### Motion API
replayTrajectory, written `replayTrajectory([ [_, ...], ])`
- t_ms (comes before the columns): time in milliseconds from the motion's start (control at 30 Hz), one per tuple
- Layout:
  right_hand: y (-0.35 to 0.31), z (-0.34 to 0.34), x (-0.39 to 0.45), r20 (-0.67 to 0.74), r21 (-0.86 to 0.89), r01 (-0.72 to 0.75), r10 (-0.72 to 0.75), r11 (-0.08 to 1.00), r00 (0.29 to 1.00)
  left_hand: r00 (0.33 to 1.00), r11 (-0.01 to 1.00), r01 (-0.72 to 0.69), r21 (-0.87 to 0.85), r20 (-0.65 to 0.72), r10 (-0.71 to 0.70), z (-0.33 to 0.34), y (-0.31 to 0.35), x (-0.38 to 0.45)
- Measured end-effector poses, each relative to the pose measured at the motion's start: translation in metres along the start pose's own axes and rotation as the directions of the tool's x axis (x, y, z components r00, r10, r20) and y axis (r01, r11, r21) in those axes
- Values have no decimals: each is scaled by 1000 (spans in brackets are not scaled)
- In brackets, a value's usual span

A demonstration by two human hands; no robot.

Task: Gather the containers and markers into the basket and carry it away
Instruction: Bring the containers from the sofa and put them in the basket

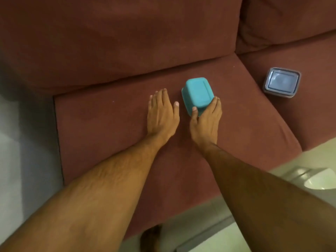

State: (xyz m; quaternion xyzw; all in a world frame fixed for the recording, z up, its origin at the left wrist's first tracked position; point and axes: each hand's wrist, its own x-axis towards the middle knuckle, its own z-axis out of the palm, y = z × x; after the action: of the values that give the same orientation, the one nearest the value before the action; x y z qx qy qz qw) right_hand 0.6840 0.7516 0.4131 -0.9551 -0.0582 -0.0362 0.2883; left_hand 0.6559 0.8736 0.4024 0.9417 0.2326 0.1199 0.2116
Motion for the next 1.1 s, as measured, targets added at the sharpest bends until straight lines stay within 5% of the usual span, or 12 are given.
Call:
replayTrajectory([
  [133,2,18,10,-14,89,-71,72,993,997,982,950,151,-272,151,-113,18,10,61],
  [300,18,30,18,-33,141,-26,31,990,999,960,816,222,-534,264,-88,44,31,94],
  [500,29,27,21,-65,210,-26,40,977,997,951,702,309,-642,230,-208,51,40,96],
  [800,30,-18,3,-148,370,-35,96,928,984,944,586,261,-767,76,-322,28,35,20],
  [933,34,-54,-27,-145,334,-80,135,939,980,934,467,204,-861,27,-357,9,45,-38],
  [1100,50,-99,-85,-103,247,-69,97,967,990,936,456,122,-882,-51,-349,-14,61,-127],
])
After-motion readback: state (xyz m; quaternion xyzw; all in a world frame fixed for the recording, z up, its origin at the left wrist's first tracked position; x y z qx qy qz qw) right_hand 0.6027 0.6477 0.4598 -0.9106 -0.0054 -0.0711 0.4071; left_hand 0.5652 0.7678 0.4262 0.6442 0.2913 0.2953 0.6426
